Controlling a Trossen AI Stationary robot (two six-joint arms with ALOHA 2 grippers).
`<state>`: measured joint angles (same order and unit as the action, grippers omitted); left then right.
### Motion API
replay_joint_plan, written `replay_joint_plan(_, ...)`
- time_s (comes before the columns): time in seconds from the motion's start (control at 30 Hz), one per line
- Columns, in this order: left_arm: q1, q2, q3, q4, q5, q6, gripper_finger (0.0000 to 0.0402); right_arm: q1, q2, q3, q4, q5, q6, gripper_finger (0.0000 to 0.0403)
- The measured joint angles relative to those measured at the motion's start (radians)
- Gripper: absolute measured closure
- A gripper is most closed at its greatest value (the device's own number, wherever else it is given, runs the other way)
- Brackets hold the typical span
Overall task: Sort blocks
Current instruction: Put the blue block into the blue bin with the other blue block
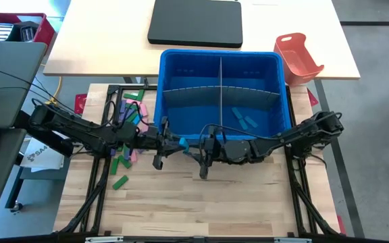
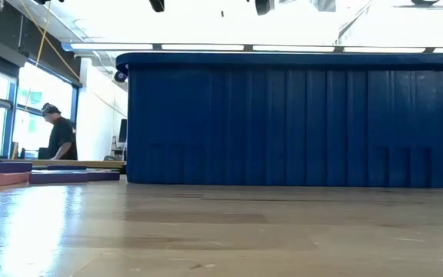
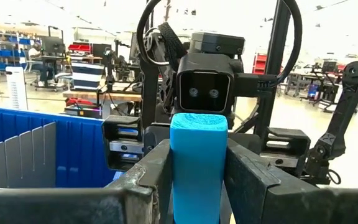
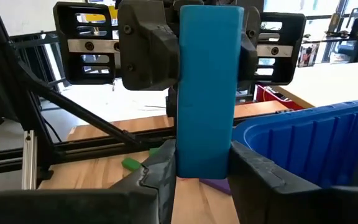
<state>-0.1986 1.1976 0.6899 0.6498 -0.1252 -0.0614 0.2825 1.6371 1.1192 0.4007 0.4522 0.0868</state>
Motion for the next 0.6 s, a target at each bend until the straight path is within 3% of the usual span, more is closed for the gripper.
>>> replay_joint_plan(0.13, 0.000, 0.000, 0.000, -0.003, 0.001, -0.001, 0.0289, 0.000, 0.000, 0.000, 0.003, 0.000, -0.002, 0.0286)
replay_joint_plan(0.4, -0.001, 0.006, 0.001, -0.040, 0.010, -0.027, 0.0289, -0.002, 0.000, 0.000, 0.050, 0.002, -0.068, 0.0223)
replay_joint_plan(0.6, -0.001, 0.034, 0.001, -0.028, 0.009, -0.035, 0.0289, -0.002, 0.000, 0.000, 0.046, 0.004, -0.062, 0.0224)
